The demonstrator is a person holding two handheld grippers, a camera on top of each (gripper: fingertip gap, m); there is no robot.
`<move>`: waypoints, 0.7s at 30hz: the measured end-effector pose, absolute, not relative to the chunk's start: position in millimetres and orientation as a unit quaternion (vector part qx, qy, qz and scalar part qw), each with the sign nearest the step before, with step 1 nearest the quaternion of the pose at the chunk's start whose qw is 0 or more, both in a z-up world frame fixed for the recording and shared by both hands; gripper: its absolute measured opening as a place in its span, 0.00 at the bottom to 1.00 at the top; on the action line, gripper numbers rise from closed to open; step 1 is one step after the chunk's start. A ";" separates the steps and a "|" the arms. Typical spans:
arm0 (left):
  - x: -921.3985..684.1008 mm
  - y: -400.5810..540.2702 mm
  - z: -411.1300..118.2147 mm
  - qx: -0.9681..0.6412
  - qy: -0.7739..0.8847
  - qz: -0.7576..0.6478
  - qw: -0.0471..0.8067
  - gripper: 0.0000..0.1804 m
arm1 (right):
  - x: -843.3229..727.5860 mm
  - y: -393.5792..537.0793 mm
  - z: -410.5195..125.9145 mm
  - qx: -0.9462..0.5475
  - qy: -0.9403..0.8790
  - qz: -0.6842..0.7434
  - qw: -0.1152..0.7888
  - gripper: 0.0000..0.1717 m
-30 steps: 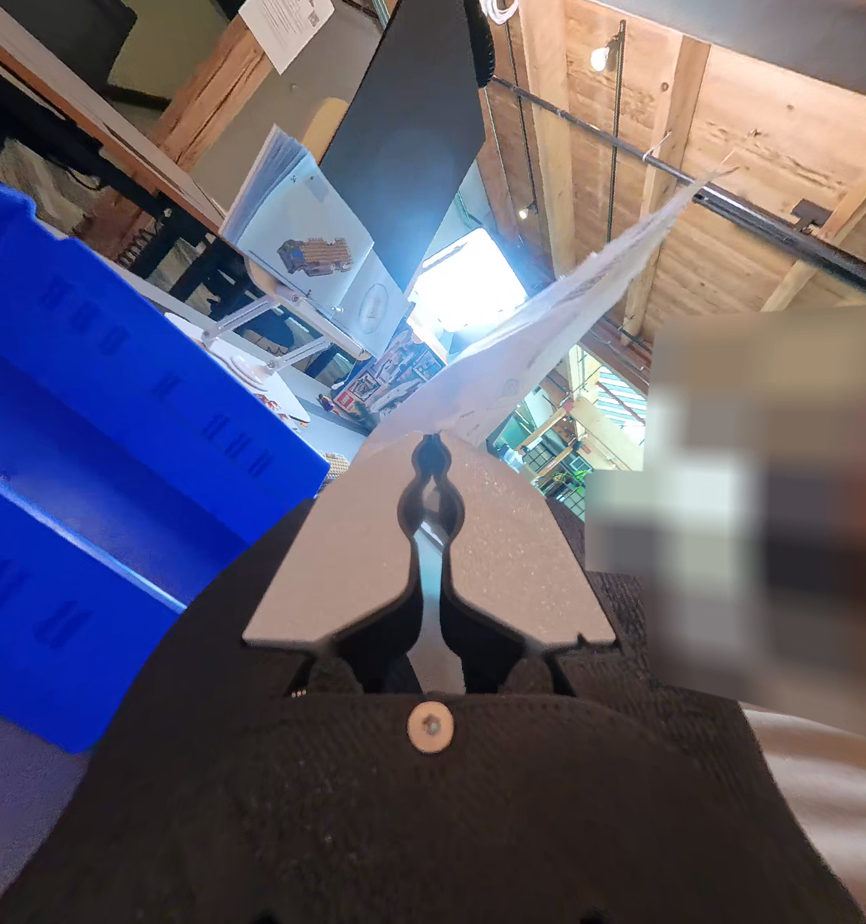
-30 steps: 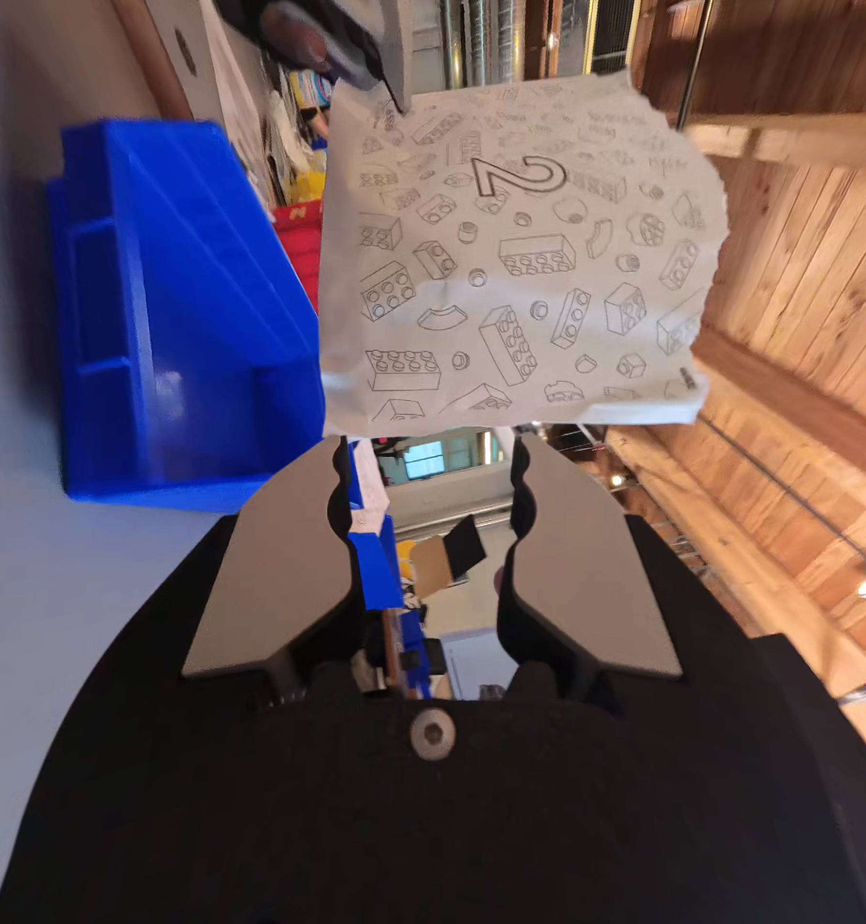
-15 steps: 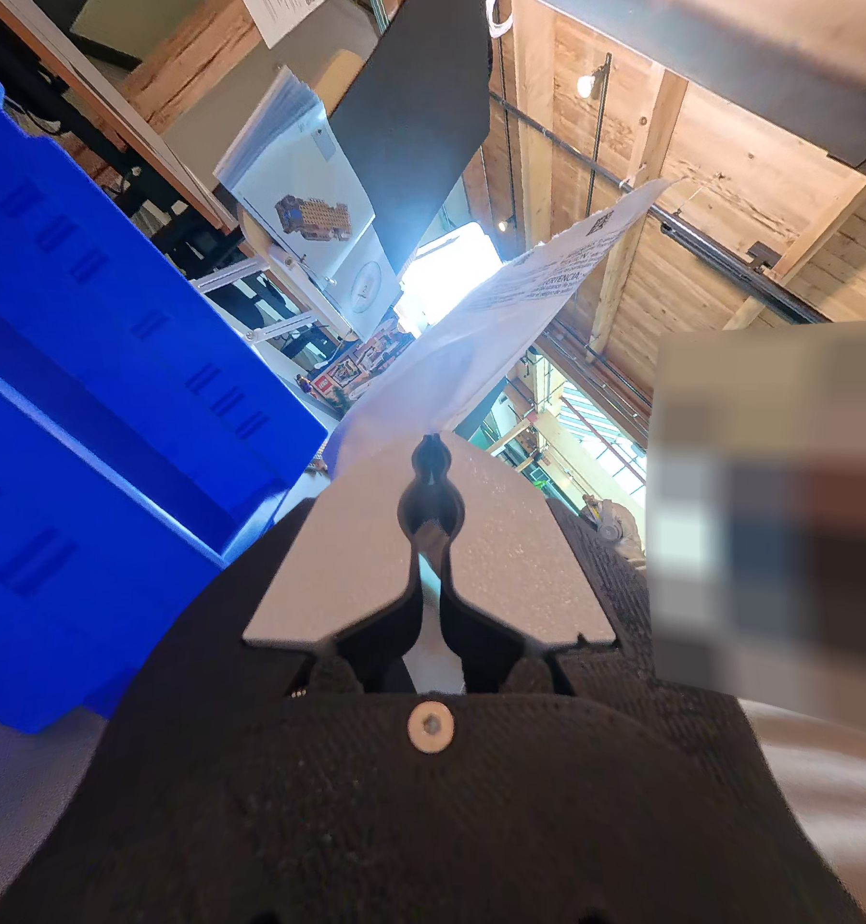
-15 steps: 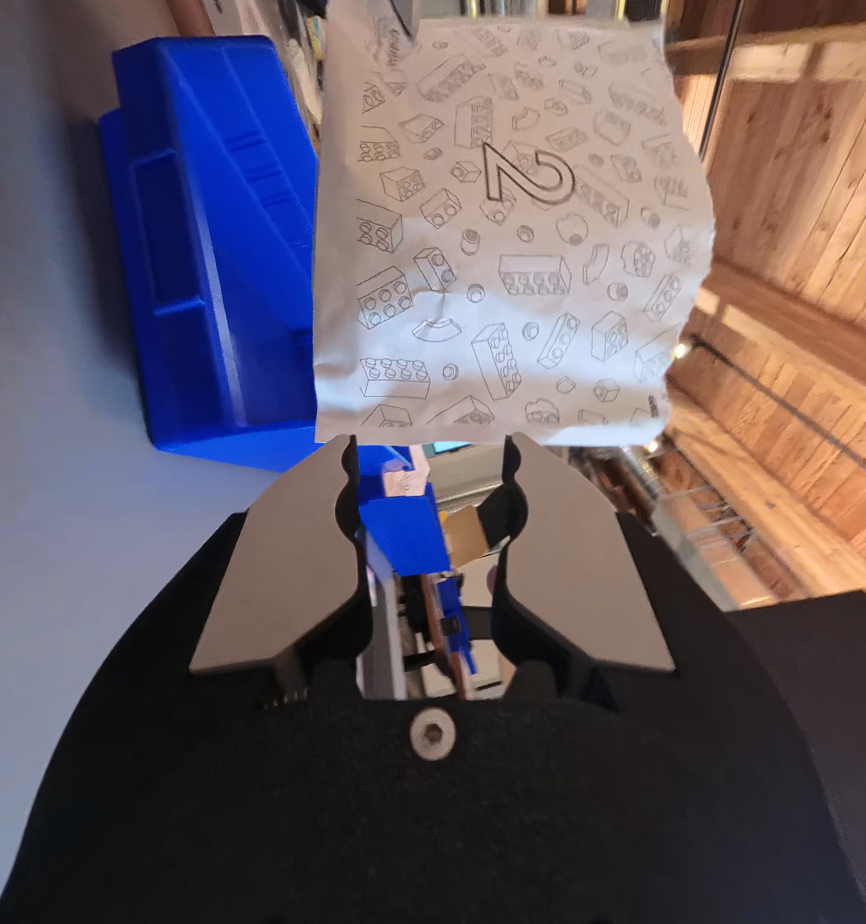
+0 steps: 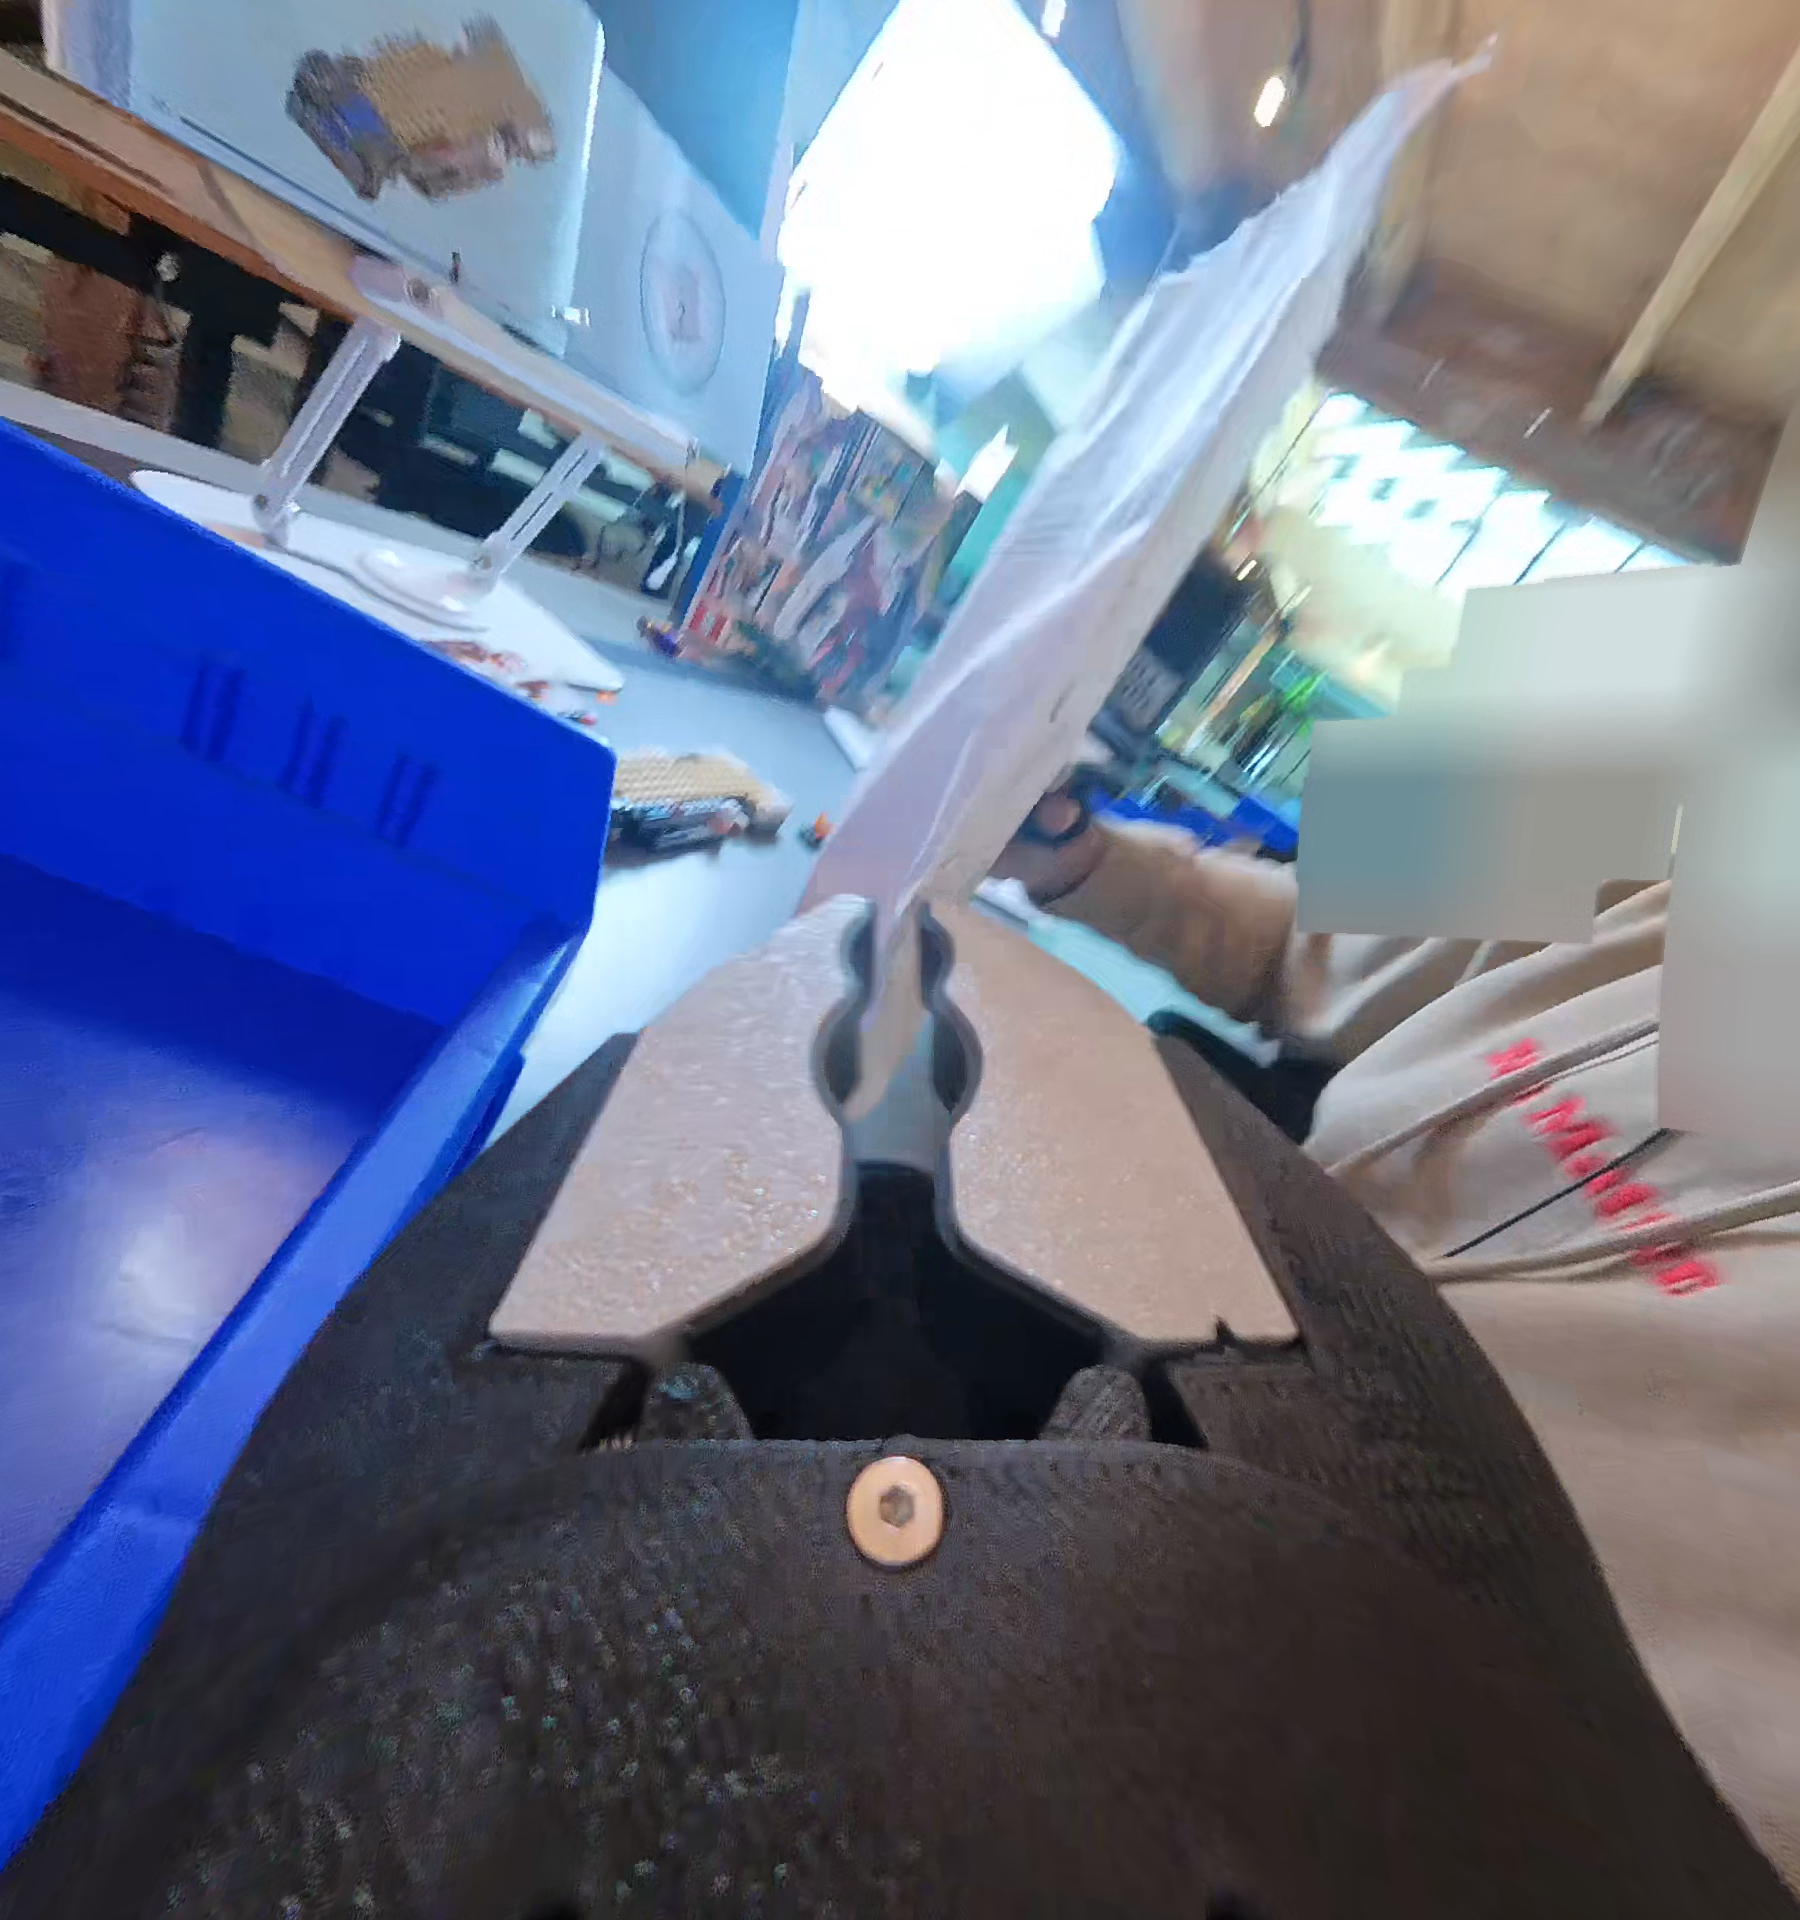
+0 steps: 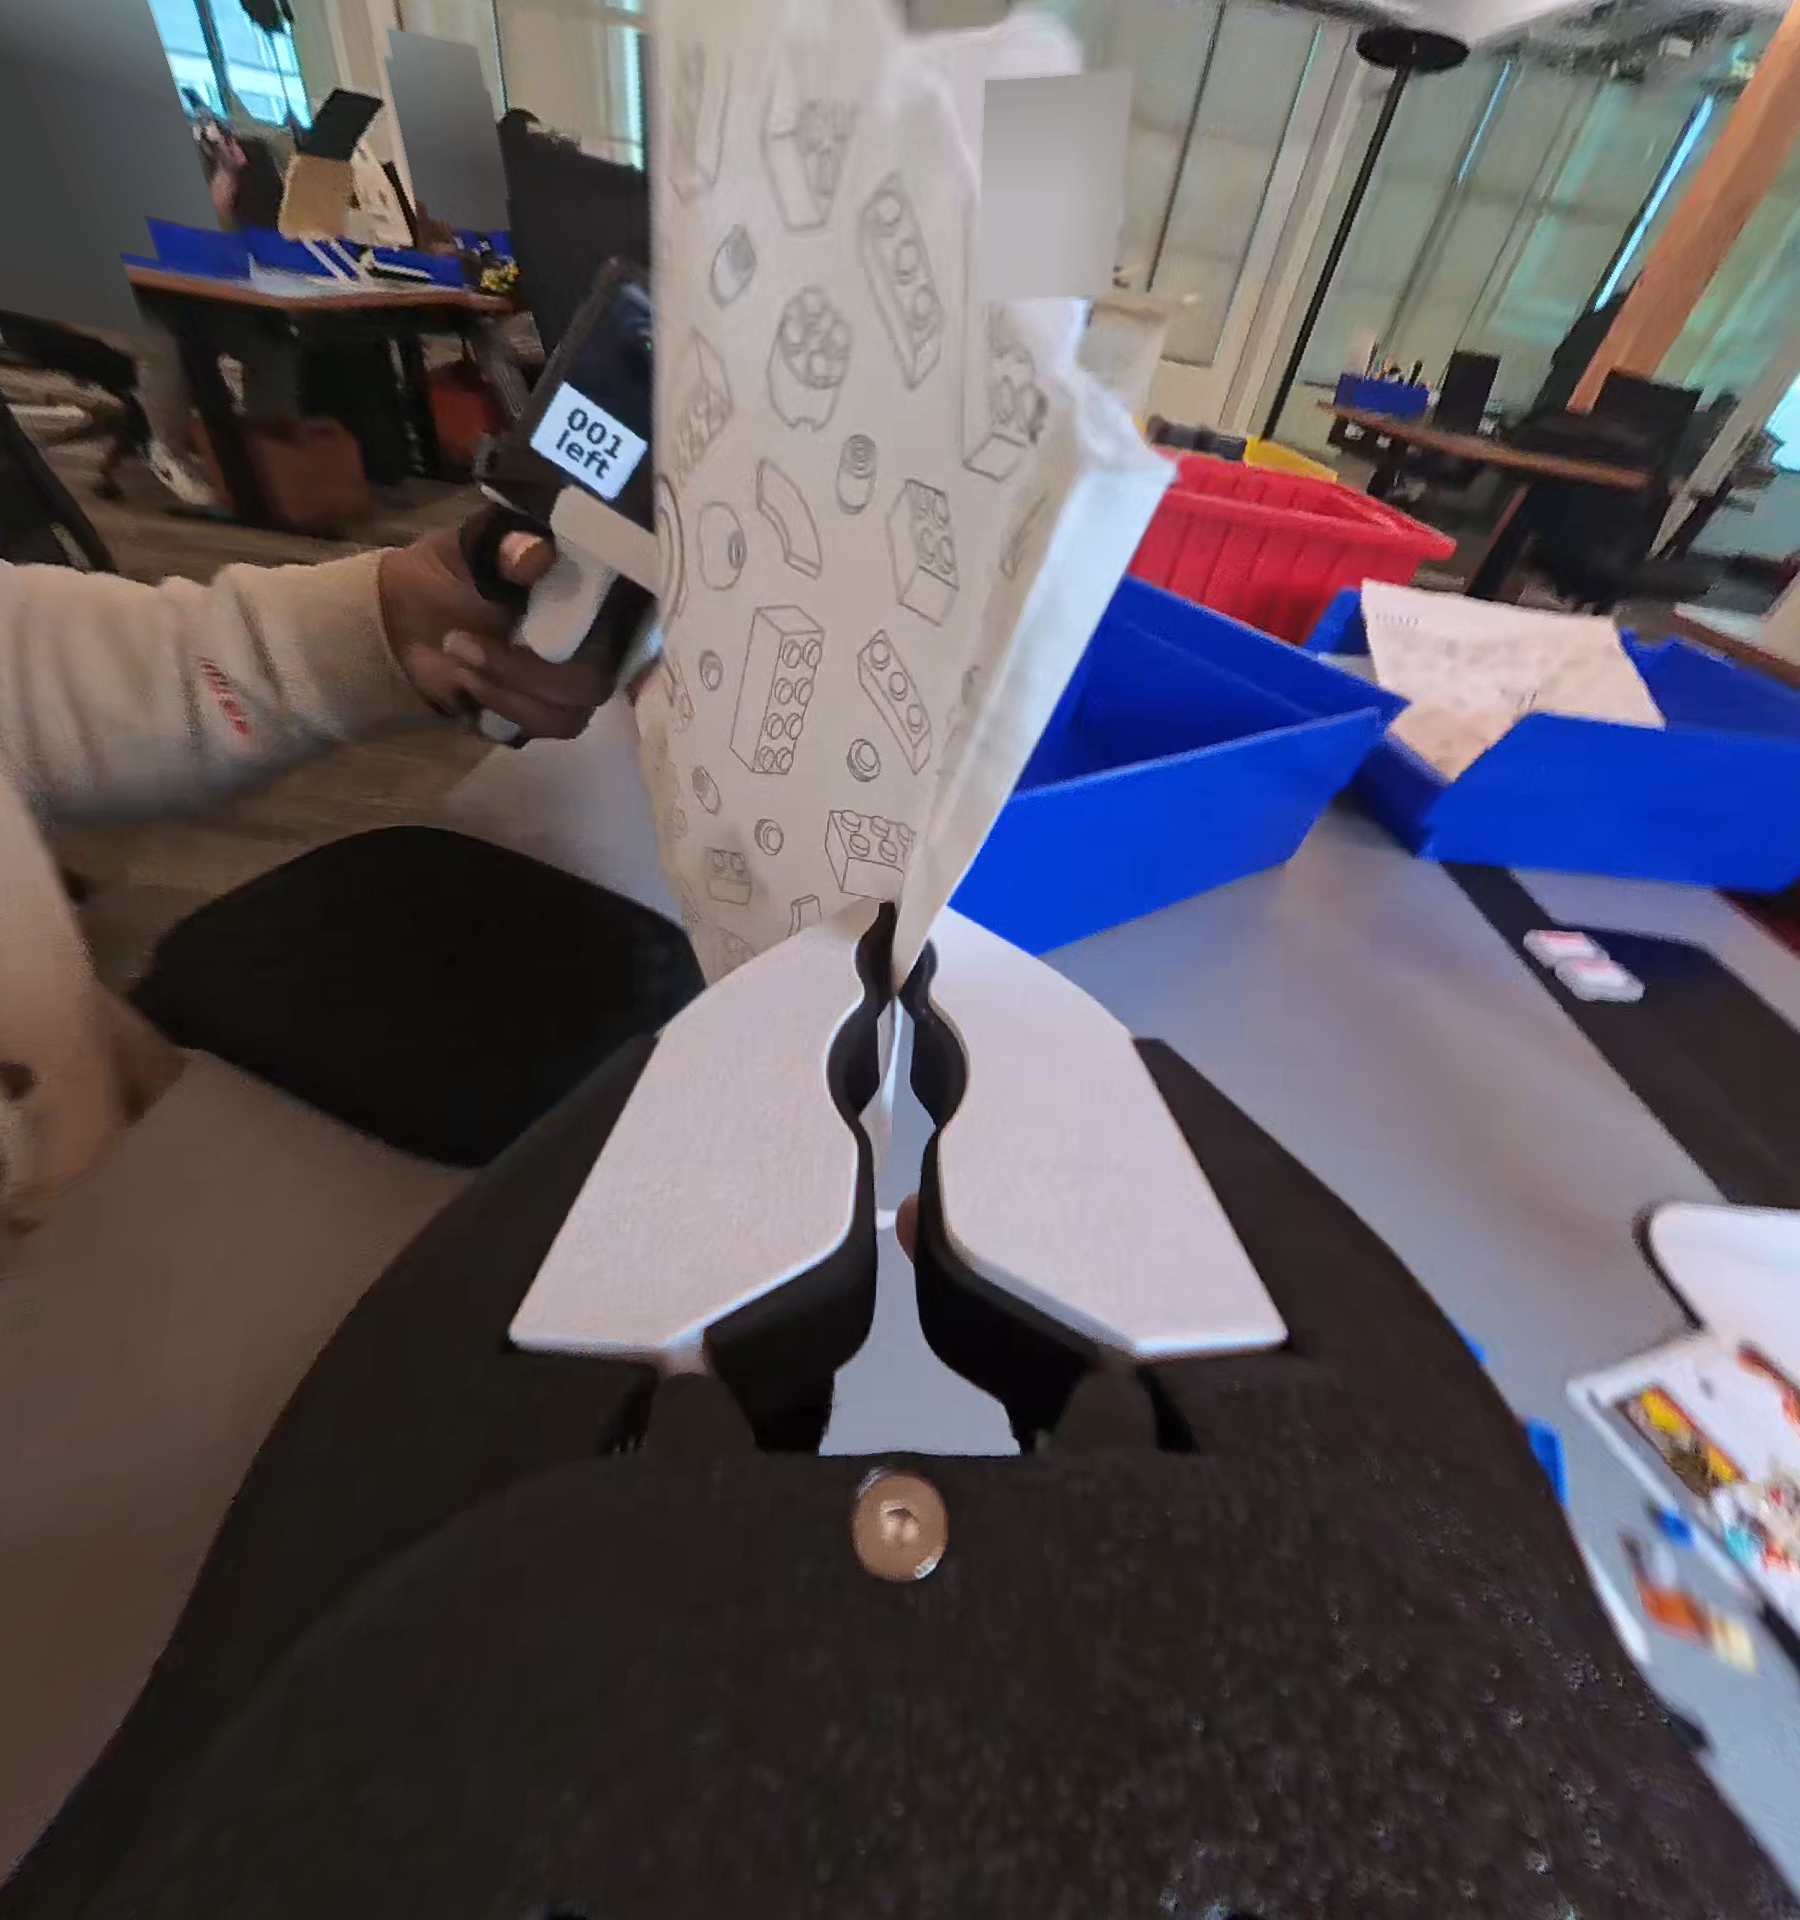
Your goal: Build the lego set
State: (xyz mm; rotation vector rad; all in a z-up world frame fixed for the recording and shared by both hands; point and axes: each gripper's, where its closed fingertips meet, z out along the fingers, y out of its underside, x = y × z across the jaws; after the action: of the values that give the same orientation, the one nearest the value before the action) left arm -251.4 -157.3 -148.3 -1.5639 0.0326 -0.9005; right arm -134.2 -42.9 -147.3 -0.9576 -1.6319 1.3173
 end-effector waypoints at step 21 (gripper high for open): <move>-249.8 -110.0 -279.7 -0.886 0.389 0.147 0.204 0.16 | 66.6 29.5 -200.9 -0.547 -0.621 0.380 0.414 0.00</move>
State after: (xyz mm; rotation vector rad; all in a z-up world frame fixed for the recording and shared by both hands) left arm -249.8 -110.0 -279.7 -2.4724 1.0853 0.4091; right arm 66.6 29.5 -200.9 -1.3745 -1.5605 0.9544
